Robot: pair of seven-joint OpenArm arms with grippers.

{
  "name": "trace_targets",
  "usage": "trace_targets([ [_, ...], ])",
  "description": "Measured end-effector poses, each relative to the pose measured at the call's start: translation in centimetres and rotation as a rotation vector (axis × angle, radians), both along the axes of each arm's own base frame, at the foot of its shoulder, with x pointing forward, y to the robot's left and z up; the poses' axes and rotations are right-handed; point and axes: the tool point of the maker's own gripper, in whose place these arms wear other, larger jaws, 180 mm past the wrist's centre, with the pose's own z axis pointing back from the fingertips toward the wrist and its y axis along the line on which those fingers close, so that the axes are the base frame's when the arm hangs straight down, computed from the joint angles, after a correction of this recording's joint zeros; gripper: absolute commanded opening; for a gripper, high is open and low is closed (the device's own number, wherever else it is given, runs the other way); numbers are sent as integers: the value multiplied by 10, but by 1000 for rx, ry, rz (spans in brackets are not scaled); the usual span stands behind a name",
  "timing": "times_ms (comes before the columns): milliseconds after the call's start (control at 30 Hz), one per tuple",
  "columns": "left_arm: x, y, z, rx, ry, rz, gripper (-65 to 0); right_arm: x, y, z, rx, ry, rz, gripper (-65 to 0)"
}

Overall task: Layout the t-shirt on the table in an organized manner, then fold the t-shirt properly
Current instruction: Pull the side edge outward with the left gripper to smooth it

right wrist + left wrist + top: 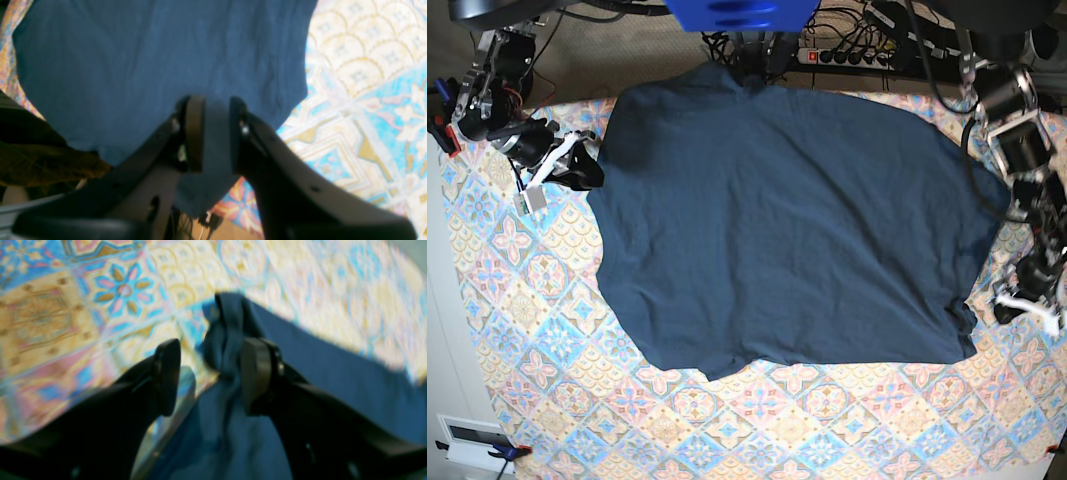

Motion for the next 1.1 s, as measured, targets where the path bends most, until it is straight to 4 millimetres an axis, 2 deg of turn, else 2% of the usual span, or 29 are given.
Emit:
trace_targets([
  [133, -57, 5, -24, 46, 93, -25, -363, 0, 1, 0, 0, 0, 4, -525],
  [233, -93, 21, -36, 65, 141, 17, -363, -2, 1, -1, 1, 5, 3, -525],
  [300, -110, 28, -42, 97, 181, 22, -363, -7, 1, -4, 2, 17, 3, -525],
  [467, -135, 27, -61, 100, 244, 3, -365, -5, 1, -3, 3, 11, 3, -525],
  [567, -136, 17, -70, 110, 278, -28, -409, -6, 2, -4, 2, 15, 6, -526],
  [700, -130, -25, -92, 80, 315, -153, -541, -7, 12, -5, 21, 21, 31, -526],
  [733, -131, -30, -95, 81, 324, -166, -573, -6, 14, -3, 37, 13, 31, -526],
  [833, -132, -26, -96, 95, 337, -160, -650, -4, 20, 5, 91, -9, 35, -526],
  [1000, -129, -29, -92, 91, 323, -166, -650, -4, 20, 6, 97, -11, 35, -526],
  [1067, -123, -34, -80, 88, 289, -174, -650, -4, 20, 6, 97, -11, 34, -526],
  [1100, -116, -40, -67, 67, 239, -183, -650, -4, 20, 6, 97, -11, 34, -526],
])
